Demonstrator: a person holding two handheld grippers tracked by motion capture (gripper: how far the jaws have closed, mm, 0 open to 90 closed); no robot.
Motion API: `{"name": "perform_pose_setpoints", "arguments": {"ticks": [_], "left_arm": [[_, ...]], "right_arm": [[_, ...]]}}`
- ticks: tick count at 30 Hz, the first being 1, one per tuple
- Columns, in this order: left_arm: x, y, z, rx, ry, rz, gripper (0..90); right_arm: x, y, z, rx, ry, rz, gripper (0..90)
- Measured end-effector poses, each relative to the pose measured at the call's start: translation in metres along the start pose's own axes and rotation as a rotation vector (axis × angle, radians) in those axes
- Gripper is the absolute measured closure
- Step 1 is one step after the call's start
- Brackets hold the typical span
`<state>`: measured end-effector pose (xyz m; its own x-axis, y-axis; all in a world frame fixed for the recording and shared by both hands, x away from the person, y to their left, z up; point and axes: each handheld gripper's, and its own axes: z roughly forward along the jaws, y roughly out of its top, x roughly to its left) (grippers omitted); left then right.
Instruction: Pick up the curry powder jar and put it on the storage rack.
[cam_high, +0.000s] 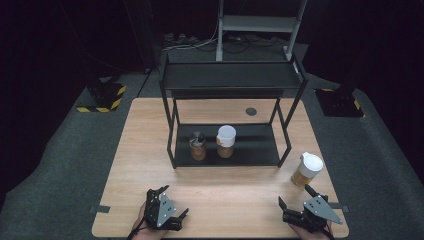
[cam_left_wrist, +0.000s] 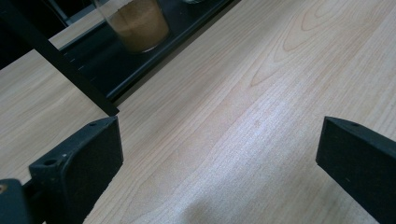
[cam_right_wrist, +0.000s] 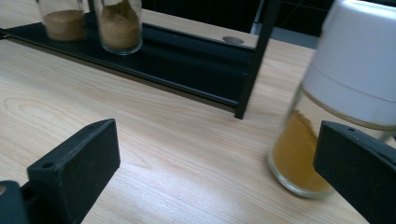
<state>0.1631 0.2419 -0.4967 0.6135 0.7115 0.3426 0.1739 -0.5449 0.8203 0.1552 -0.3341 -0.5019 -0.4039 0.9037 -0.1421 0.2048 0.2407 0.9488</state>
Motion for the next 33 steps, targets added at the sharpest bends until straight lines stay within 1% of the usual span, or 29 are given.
{"name": "perform_pose_setpoints", "arguments": {"ticks": [7,16,24,33], "left_arm": [[0.0,0.0,0.0,0.0,-0.002,0.001,0.9],[0.0,0.0,0.0,0.001,-0.003,0.004,1.0],[0.001,0.0,0.0,0.002,-0.005,0.006,1.0],[0.001,0.001,0.0,0.003,-0.006,0.009,0.9]], "right_arm": [[-0.007,-0.001,-0.004,-0.004,-0.03,0.02,0.2],[-0.012,-0.002,-0.005,-0.004,-0.06,0.021,0.1],[-0.017,-0.003,-0.006,-0.01,-0.075,0.037,0.0],[-0.02,-0.002,-0.004,-0.025,-0.08,0.048,0.0]]}}
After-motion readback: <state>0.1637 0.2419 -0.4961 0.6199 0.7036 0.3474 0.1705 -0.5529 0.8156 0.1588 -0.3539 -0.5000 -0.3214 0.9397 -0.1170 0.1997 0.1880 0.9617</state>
